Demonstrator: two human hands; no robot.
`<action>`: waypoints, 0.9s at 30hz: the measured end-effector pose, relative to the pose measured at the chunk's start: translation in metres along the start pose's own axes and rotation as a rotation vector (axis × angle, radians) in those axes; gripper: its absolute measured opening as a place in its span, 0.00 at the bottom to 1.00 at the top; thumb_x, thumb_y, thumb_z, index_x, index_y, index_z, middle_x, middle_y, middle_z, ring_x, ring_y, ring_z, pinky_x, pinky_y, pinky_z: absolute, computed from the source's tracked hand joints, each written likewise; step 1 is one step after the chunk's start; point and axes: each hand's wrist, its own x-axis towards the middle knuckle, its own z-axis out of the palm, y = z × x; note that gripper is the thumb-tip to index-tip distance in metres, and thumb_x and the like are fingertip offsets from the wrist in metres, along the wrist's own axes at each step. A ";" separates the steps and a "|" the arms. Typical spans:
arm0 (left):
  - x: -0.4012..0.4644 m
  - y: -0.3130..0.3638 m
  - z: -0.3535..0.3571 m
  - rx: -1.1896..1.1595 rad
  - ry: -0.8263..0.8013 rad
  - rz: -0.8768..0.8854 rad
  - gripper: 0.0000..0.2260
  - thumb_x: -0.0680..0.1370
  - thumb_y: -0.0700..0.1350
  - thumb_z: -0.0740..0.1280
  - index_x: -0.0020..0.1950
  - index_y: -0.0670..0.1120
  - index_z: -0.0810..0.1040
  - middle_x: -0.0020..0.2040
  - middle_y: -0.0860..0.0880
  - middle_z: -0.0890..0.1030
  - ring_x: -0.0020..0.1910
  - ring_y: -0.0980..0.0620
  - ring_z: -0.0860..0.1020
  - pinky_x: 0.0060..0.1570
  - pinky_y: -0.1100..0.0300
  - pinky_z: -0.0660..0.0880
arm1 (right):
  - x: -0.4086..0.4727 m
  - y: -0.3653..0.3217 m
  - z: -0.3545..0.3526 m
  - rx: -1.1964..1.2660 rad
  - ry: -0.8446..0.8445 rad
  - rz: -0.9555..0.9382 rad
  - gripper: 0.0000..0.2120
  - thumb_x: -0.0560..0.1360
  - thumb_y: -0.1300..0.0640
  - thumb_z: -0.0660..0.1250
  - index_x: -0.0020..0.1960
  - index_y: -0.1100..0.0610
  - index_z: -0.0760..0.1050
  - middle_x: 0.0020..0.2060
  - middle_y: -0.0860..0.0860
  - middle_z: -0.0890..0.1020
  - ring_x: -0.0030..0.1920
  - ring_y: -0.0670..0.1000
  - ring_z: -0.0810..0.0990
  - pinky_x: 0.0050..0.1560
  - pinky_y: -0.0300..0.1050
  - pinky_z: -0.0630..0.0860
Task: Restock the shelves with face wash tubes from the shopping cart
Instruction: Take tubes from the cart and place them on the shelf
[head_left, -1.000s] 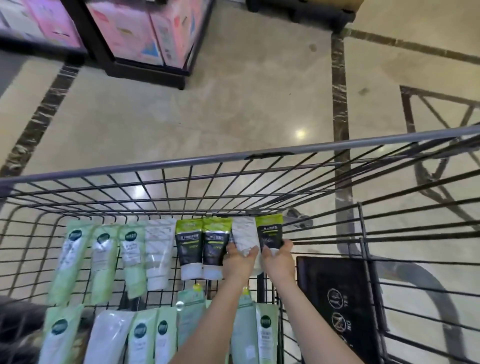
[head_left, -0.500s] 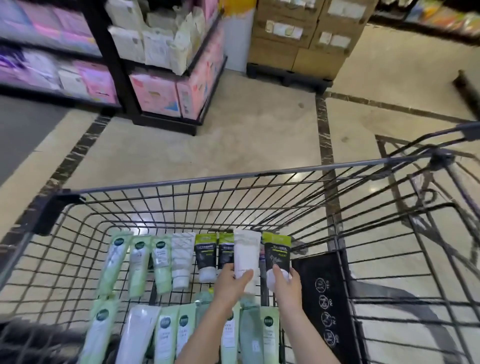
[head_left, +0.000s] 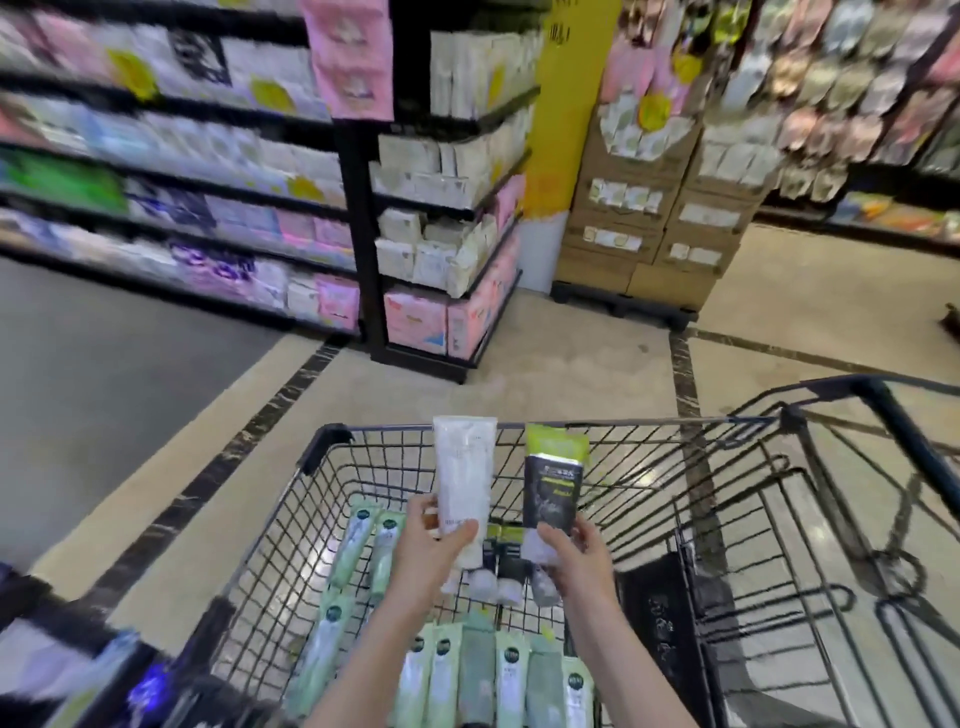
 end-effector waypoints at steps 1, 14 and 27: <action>-0.010 0.010 -0.010 -0.006 0.019 0.030 0.22 0.75 0.42 0.69 0.64 0.48 0.65 0.57 0.48 0.75 0.44 0.56 0.77 0.41 0.60 0.74 | -0.009 -0.009 0.007 0.008 -0.037 -0.024 0.21 0.71 0.62 0.71 0.61 0.55 0.68 0.51 0.54 0.78 0.53 0.57 0.77 0.57 0.56 0.73; -0.112 0.080 -0.106 -0.113 0.327 0.352 0.18 0.73 0.41 0.71 0.58 0.51 0.67 0.49 0.57 0.75 0.47 0.61 0.75 0.41 0.61 0.73 | -0.114 -0.069 0.077 0.035 -0.495 -0.201 0.16 0.72 0.64 0.69 0.57 0.55 0.71 0.49 0.52 0.80 0.52 0.54 0.78 0.52 0.49 0.72; -0.202 0.076 -0.147 -0.165 0.710 0.384 0.19 0.71 0.38 0.72 0.56 0.50 0.68 0.49 0.51 0.76 0.45 0.60 0.75 0.38 0.69 0.72 | -0.171 -0.074 0.121 -0.029 -0.880 -0.148 0.13 0.72 0.65 0.67 0.56 0.58 0.72 0.51 0.58 0.80 0.52 0.57 0.78 0.52 0.51 0.72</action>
